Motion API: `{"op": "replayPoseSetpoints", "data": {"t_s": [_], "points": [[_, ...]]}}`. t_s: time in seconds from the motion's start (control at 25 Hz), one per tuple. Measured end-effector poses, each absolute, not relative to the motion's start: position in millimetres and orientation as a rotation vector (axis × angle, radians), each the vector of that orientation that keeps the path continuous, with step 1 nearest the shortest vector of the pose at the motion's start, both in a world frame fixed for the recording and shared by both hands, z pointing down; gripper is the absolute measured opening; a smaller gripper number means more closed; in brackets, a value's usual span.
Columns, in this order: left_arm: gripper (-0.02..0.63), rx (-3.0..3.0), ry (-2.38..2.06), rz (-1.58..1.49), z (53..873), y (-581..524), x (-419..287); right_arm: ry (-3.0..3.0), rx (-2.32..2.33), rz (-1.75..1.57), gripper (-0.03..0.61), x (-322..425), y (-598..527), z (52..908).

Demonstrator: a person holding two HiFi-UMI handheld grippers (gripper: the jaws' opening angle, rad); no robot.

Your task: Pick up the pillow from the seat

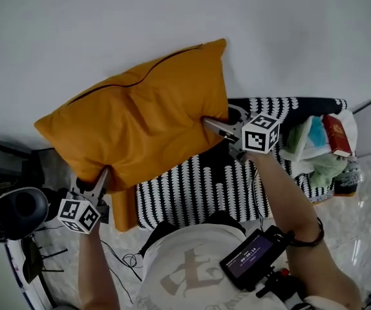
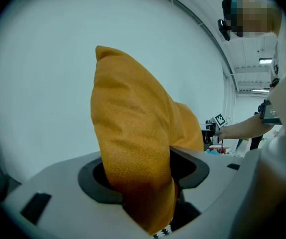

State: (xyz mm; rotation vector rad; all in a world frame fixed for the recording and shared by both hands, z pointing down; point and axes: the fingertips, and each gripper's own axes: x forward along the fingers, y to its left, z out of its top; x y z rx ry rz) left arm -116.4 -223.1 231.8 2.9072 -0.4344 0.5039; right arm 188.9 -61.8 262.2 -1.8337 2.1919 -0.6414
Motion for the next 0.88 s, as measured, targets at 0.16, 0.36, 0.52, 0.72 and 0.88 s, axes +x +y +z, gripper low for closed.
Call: {"op": "replayPoseSetpoints", "data": {"t_s": [0.16, 0.36, 0.52, 0.72, 0.88], "points": [[0.281, 2.950, -0.396, 0.415, 216.8, -222.4, -116.2, 2.180, -1.895, -0.553, 0.288, 181.5, -46.2, 232.7], [0.282, 2.961, -0.327, 0.382, 216.2, -216.0, -124.3, 2.144, -1.974, -0.513, 0.288, 162.8, -23.9, 222.9], [0.281, 2.963, -0.282, 0.395, 221.7, -217.7, -138.1, 2.103, -2.016, -0.522, 0.287, 142.0, -18.1, 228.7], [0.281, 2.963, -0.251, 0.409, 226.1, -224.2, -155.3, 2.073, -2.035, -0.538, 0.288, 119.4, -17.5, 234.1], [0.281, 2.972, -0.225, 0.397, 223.2, -222.7, -158.8, 2.056, -2.054, -0.525, 0.288, 111.7, -11.0, 230.0]]}}
